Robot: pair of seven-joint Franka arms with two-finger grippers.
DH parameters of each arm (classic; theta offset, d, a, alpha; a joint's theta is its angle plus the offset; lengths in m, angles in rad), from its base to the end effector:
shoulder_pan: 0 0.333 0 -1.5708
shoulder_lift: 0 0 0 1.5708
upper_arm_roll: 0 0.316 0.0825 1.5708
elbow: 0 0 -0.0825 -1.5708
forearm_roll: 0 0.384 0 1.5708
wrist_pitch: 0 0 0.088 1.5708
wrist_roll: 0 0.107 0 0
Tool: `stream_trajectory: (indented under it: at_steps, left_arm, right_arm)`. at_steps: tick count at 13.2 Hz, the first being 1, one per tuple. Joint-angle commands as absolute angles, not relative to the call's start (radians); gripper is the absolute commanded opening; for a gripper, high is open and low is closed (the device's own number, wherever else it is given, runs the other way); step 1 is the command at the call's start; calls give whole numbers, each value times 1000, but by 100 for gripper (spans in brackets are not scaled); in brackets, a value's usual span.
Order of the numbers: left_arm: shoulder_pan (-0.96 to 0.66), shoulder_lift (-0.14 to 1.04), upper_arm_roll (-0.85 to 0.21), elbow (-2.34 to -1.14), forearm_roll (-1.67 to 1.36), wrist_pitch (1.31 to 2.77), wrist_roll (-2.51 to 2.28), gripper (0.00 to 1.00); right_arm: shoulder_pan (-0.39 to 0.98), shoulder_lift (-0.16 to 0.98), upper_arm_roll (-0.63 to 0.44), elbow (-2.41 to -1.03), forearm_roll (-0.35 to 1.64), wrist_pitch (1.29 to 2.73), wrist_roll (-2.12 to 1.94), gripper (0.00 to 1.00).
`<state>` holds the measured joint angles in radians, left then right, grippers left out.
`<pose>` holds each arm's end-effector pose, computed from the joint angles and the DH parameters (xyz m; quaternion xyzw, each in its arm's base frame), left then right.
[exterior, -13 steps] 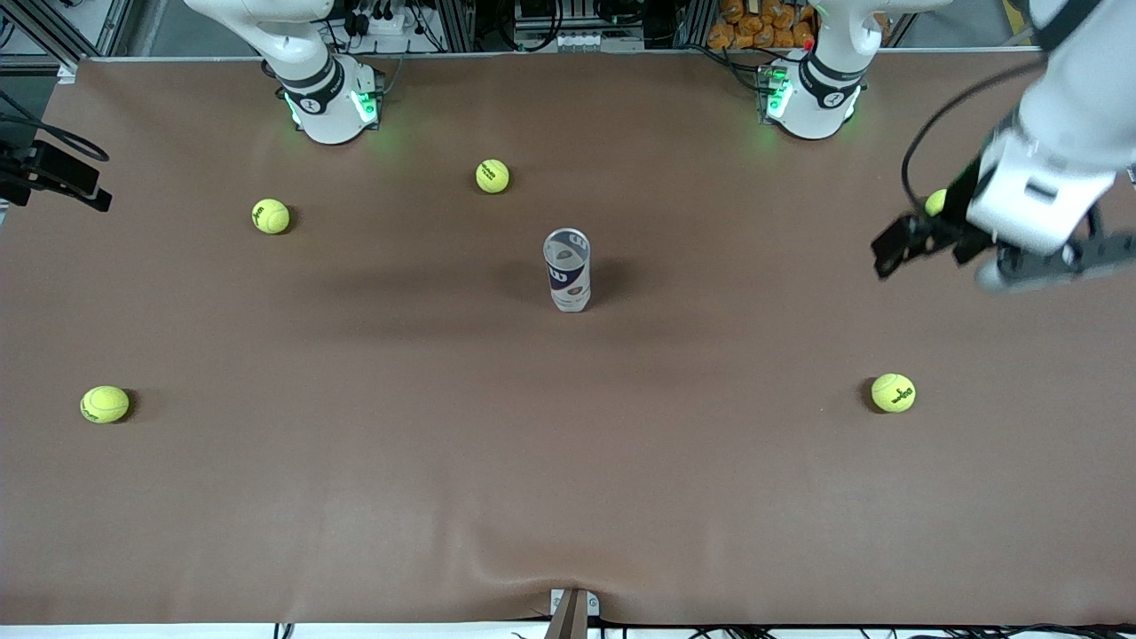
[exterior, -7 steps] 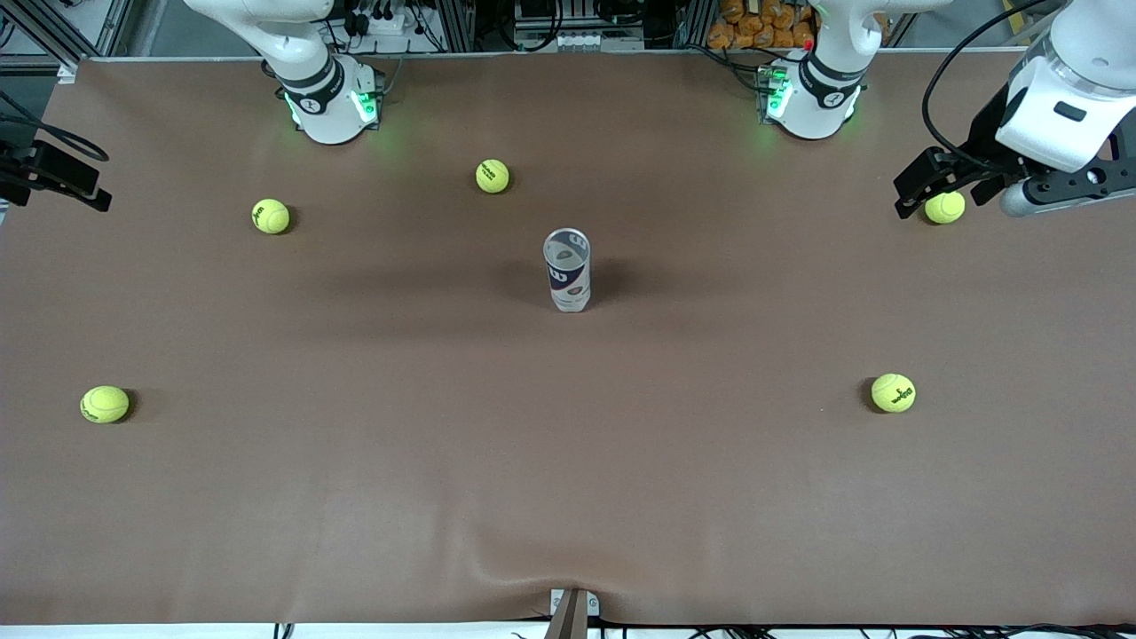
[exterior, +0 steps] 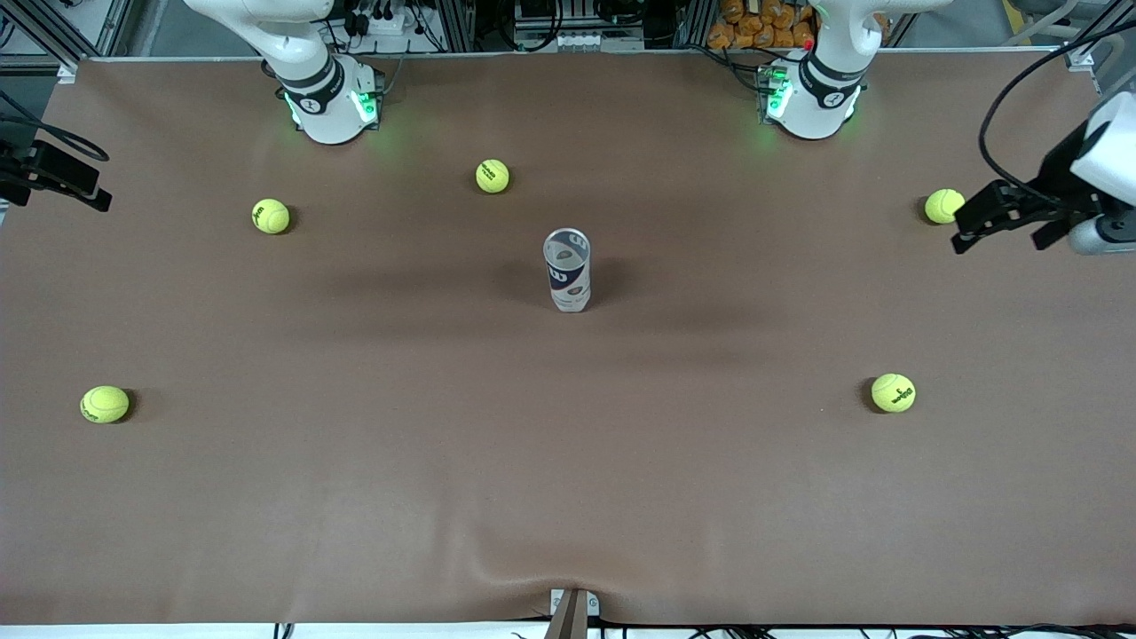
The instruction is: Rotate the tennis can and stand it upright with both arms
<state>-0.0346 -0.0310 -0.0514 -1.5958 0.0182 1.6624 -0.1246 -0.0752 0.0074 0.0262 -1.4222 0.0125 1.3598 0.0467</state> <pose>0.5522 -0.0463 0.6383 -0.9986 -0.0189 -0.0495 0.0047 0.5332 -0.0247 0.6712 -0.9983 0.0467 0.0349 0.0063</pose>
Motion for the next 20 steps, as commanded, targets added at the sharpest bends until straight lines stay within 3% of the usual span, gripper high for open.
stream_trajectory:
  at_steps: [1, 20]
  left_arm:
    - [-35, -26, -48, -1566, 64, 1640, -71, 100]
    - [-67, -25, -20, -1575, 6, 1611, -106, 100]
  right_arm:
    - [-94, 3, 38, -1414, 23, 1353, 46, 100]
    - [-94, 3, 38, -1414, 23, 1351, 46, 100]
